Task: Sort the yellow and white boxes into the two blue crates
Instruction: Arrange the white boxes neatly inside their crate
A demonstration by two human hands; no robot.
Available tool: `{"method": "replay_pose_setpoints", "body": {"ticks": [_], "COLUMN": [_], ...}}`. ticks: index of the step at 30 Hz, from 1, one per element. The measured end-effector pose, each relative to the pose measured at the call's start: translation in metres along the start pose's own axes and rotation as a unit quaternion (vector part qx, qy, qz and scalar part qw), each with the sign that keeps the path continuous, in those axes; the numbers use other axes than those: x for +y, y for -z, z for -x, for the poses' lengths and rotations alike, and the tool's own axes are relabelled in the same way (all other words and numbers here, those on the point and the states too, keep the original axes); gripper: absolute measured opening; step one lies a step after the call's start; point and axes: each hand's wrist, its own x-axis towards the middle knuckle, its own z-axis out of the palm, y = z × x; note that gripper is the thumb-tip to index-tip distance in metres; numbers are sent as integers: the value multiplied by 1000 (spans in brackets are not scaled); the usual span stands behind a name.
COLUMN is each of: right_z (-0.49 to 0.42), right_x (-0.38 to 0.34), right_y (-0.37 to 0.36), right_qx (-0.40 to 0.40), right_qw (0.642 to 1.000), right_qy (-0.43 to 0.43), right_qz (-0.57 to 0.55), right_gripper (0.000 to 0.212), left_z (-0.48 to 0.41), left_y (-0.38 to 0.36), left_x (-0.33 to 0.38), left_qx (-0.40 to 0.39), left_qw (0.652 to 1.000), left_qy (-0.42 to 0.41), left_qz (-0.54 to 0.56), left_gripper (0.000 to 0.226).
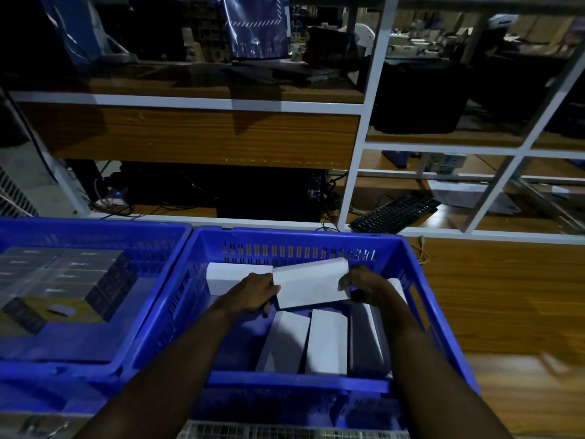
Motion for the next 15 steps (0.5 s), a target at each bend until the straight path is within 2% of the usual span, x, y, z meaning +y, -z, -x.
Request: {"method": "replay_pose_setpoints", "body": {"ticks": [3, 5, 8, 10, 15], "right_z": [-4, -11, -11, -11, -14], "right_x": [4, 9, 12, 13, 19], "right_y": [-1, -4, -11, -13, -15], "right_qx": [3, 37, 78, 86, 88], "right_qw": [997, 989, 961, 957, 969], "right_qy": [37, 59, 91, 88, 74], "right_qz": [68, 130, 249, 263, 217], "right_gripper": [23, 36, 52, 55, 46], "left_z": [-2, -2, -3, -4, -6], "left_y": [-1, 0, 0, -1, -3], "left_x": [-2, -2, -4, -7, -14], "left_qx": [9, 26, 16, 19, -22], "left_qw": [1000, 999, 1000, 999, 1000], "left_qy": [-11, -11, -15, -25, -13], "left_qz": [-9, -20, 21, 22, -6], "left_gripper": [22, 13, 21, 28, 18]}}
